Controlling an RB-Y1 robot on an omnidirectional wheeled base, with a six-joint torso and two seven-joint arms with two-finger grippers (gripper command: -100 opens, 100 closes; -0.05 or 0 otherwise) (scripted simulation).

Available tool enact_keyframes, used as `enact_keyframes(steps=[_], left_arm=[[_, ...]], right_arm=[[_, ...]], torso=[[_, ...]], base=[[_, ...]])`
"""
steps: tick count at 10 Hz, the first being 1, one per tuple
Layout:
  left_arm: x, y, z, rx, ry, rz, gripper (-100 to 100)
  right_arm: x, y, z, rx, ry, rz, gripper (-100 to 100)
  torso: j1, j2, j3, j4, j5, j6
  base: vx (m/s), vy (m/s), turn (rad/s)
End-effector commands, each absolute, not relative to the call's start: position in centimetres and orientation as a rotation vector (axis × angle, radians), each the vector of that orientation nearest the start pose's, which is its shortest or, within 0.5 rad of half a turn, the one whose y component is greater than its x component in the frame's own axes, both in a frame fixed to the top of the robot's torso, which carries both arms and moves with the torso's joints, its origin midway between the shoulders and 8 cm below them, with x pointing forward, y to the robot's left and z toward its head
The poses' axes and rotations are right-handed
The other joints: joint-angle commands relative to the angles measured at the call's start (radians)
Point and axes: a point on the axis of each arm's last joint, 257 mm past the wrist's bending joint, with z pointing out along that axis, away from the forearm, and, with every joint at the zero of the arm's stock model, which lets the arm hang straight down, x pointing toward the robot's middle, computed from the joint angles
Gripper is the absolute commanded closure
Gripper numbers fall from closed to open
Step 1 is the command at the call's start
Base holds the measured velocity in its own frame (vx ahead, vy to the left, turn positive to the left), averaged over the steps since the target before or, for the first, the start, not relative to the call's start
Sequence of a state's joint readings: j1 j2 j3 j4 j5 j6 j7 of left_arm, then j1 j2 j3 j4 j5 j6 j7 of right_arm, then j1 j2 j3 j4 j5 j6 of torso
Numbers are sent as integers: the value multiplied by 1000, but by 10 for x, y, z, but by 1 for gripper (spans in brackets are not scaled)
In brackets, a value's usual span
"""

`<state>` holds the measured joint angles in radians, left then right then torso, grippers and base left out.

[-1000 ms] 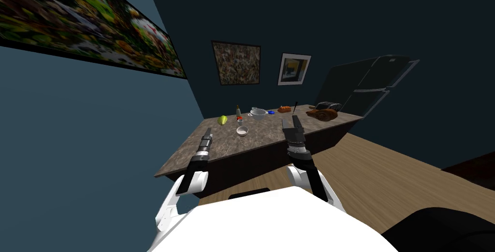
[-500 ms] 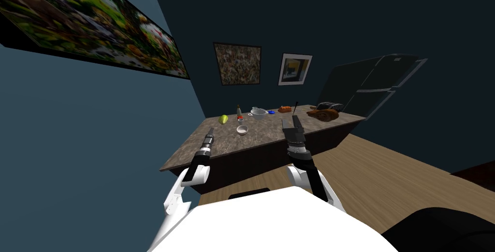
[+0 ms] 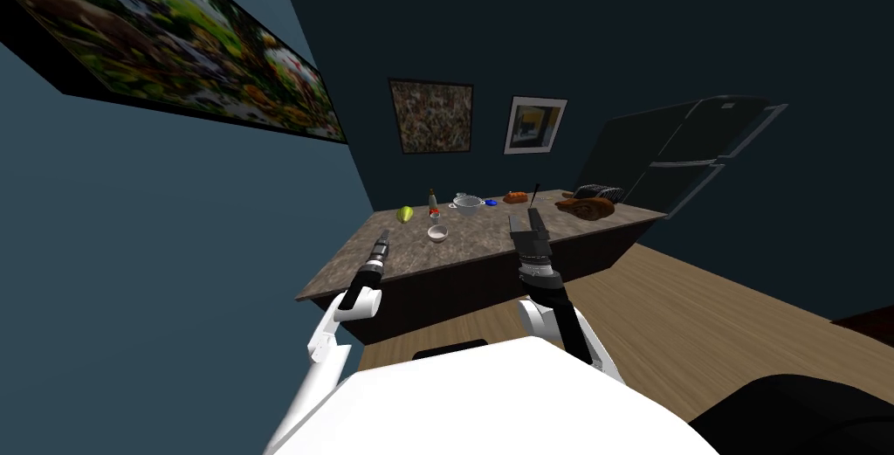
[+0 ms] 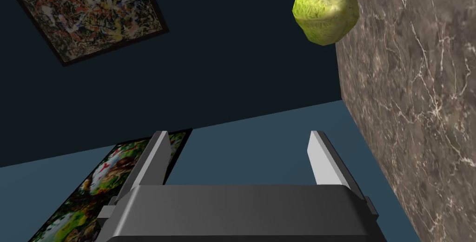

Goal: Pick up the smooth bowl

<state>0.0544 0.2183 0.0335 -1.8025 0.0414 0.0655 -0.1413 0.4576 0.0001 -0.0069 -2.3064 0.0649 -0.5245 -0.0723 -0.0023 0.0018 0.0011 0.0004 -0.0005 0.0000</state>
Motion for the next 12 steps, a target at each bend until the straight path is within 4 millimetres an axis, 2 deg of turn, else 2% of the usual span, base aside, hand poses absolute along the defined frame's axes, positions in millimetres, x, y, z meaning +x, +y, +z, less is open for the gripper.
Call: enact_keyframes(steps=[1, 2, 4, 5, 6, 7, 9, 10, 11, 12], left_arm=[[530, 294, -149, -923, 1258, -990, -100], [545, 297, -157, -950, 1288, -975, -100], [545, 298, -163, -969, 1307, -962, -100], [558, 303, -171, -997, 1337, -945, -100], [560, 303, -177, -1015, 1355, -933, -100], [570, 307, -179, -1032, 1376, -920, -100], [573, 308, -191, -1062, 1406, -899, -100], [584, 312, -194, -1087, 1434, -879, -100], [584, 314, -203, -1108, 1455, -863, -100], [595, 317, -204, -1124, 1474, -847, -100]], right_arm=[[337, -266, 54, 570, 571, 1357, 0], [337, -266, 54, 570, 571, 1357, 0], [337, -266, 54, 570, 571, 1357, 0], [337, -266, 54, 570, 571, 1357, 0], [337, -266, 54, 570, 571, 1357, 0], [337, -266, 54, 570, 571, 1357, 0], [337, -266, 54, 570, 571, 1357, 0], [337, -266, 54, 570, 571, 1357, 0], [337, -266, 54, 570, 571, 1357, 0], [337, -266, 54, 570, 571, 1357, 0]], torso=[[0, 0, 0, 0, 0, 0], [1, -1, 0, 0, 0, 0], [0, 0, 0, 0, 0, 0], [1, -1, 0, 0, 0, 0], [0, -1, 0, 0, 0, 0], [0, 0, 0, 0, 0, 0], [-1, 0, 0, 0, 0, 0], [0, -1, 0, 0, 0, 0], [-1, -1, -1, 0, 0, 0], [-1, -1, -1, 0, 0, 0]], base=[[-12, -20, -4], [-36, -31, 53], [-26, -28, 12], [-28, -29, 46], [-34, -36, 28], [-39, -49, 32], [-24, -33, 13], [-18, -49, 25], [-24, -44, 19], [-28, -50, 20]])
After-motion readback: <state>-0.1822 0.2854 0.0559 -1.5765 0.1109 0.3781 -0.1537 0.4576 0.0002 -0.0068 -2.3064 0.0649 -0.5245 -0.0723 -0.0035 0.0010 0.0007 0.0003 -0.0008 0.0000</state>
